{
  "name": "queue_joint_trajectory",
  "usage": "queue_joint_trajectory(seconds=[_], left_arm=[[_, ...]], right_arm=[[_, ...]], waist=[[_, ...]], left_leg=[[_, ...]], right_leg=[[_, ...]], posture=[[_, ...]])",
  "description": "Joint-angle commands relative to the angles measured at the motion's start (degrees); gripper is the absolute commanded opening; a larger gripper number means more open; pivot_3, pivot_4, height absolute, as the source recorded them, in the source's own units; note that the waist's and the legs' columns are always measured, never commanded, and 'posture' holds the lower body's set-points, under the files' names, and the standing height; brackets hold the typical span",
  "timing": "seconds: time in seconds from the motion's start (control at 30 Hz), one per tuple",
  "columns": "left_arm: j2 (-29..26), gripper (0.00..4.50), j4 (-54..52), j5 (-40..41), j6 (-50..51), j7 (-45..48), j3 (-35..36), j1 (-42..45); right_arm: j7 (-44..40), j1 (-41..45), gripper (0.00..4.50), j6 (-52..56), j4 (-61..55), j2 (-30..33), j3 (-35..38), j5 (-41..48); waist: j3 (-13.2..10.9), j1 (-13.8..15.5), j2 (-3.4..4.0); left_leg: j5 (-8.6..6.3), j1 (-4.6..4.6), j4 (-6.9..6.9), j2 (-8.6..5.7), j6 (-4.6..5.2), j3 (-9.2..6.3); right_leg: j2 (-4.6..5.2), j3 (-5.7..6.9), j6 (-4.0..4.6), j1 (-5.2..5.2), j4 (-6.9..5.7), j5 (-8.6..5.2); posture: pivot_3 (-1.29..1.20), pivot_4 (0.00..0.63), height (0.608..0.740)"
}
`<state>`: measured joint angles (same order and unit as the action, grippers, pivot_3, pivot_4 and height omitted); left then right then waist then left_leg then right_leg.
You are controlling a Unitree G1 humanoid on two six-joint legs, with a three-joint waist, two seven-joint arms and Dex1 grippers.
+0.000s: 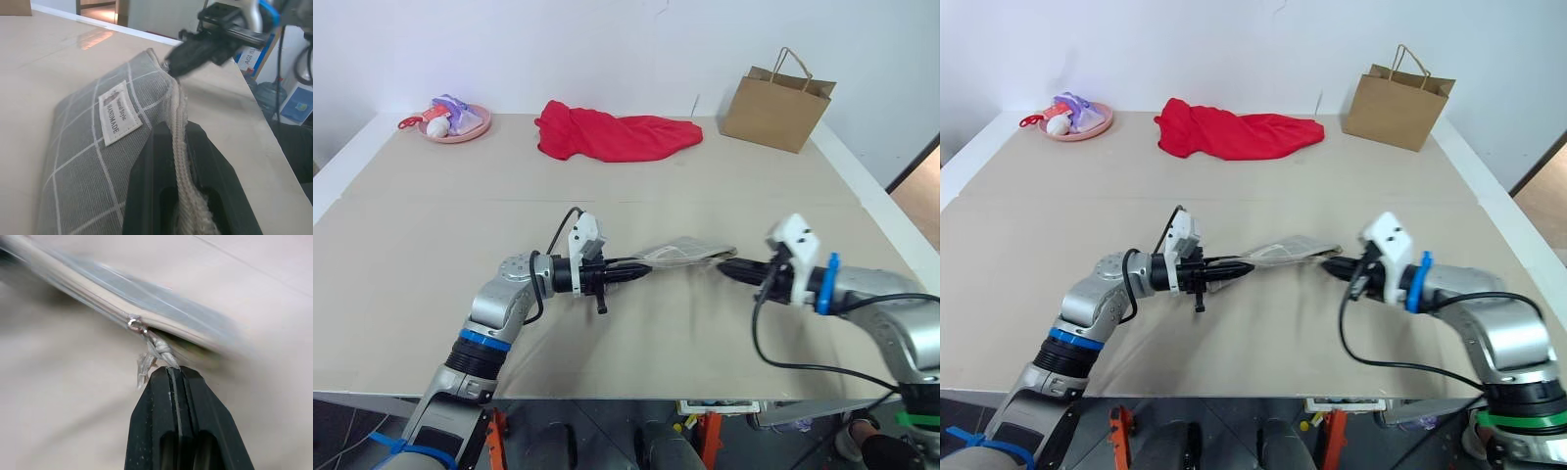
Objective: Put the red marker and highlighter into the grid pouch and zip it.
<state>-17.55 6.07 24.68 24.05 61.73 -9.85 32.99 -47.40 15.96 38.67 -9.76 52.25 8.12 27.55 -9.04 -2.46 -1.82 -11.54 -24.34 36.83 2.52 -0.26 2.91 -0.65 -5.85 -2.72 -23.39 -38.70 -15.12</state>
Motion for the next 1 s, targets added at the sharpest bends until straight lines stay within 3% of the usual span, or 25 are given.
queue_joint_trajectory(seconds=[0.03,0.17,0.3,0.33,0.43,0.5,0.67,0.87,1.0], left_arm=[[-0.9,0.00,-1.7,0.4,-0.6,0.3,1.1,0.0],[-1.0,0.00,-1.6,0.3,-0.7,0.5,1.0,0.1],[-0.7,0.00,-1.1,0.2,-0.9,0.6,0.7,0.5],[-0.7,0.00,-1.1,0.2,-1.0,0.6,0.6,0.6],[-0.7,0.00,-0.7,-0.2,-1.5,0.9,0.2,0.8],[-0.8,0.00,-0.2,-1.1,-3.3,2.0,-0.6,0.9],[-0.2,0.00,3.2,-5.2,-17.5,8.7,-3.5,2.3],[0.7,0.00,17.8,-11.7,-32.7,14.0,-5.7,8.7],[0.0,1.32,20.2,-11.3,-31.4,17.3,-6.1,8.7]], right_arm=[[-0.7,-0.4,0.10,-2.6,2.0,2.2,4.9,-1.4],[-1.8,-1.4,0.10,-2.3,0.2,1.6,5.1,-0.2],[-2.4,-1.9,1.11,-0.2,-2.9,0.3,4.2,2.1],[-2.8,-2.2,1.81,0.1,-3.8,0.1,4.0,2.6],[-3.8,-3.2,3.15,1.0,-5.2,-0.2,4.5,4.3],[-4.6,-4.0,3.47,1.6,-5.2,0.0,6.7,6.0],[-7.8,-8.5,3.47,1.2,-5.5,2.3,13.1,8.3],[-6.8,-14.4,3.47,1.4,-6.3,2.1,21.1,8.2],[-5.0,-17.9,3.54,1.8,-8.6,0.8,22.7,8.3]], waist=[[0.0,-0.1,0.00],[0.0,-0.2,0.00],[0.0,-0.2,0.00],[0.0,-0.2,0.00],[0.0,-0.2,0.00],[0.0,-0.1,0.00],[0.0,0.0,0.00],[0.0,0.6,0.00],[0.0,-0.1,0.00]], left_leg=[[0.00,0.01,-0.01,0.00,0.00,0.00],[0.00,0.07,-0.05,0.07,0.00,-0.02],[0.00,0.07,-0.05,0.07,0.00,-0.02],[0.00,0.07,-0.05,0.06,0.00,-0.03],[0.00,0.07,-0.05,0.04,0.00,-0.04],[0.00,0.06,-0.05,0.03,0.00,-0.03],[0.00,0.05,-0.05,0.00,0.00,-0.02],[0.00,0.02,-0.02,-0.04,0.00,0.04],[0.00,0.06,-0.10,0.00,0.01,0.00]], right_leg=[[0.00,0.00,0.00,0.00,0.00,0.00],[-0.11,-0.02,0.01,0.00,-0.02,0.00],[-0.10,-0.03,0.01,0.01,-0.02,0.01],[-0.08,-0.07,0.00,0.01,-0.02,0.01],[-0.06,-0.09,-0.03,0.01,-0.01,0.00],[-0.04,-0.09,-0.04,0.01,0.00,-0.01],[-0.04,-0.06,-0.03,0.01,0.00,-0.01],[-0.02,-0.01,-0.03,0.05,0.07,0.01],[-0.08,-0.07,-0.03,0.03,0.07,0.00]], posture=[[0.00,0.150,0.740],[0.00,0.150,0.740],[0.00,0.150,0.740],[0.00,0.150,0.740],[0.00,0.150,0.740],[0.00,0.150,0.740],[0.00,0.150,0.740],[0.00,0.150,0.740],[0.00,0.150,0.740]])
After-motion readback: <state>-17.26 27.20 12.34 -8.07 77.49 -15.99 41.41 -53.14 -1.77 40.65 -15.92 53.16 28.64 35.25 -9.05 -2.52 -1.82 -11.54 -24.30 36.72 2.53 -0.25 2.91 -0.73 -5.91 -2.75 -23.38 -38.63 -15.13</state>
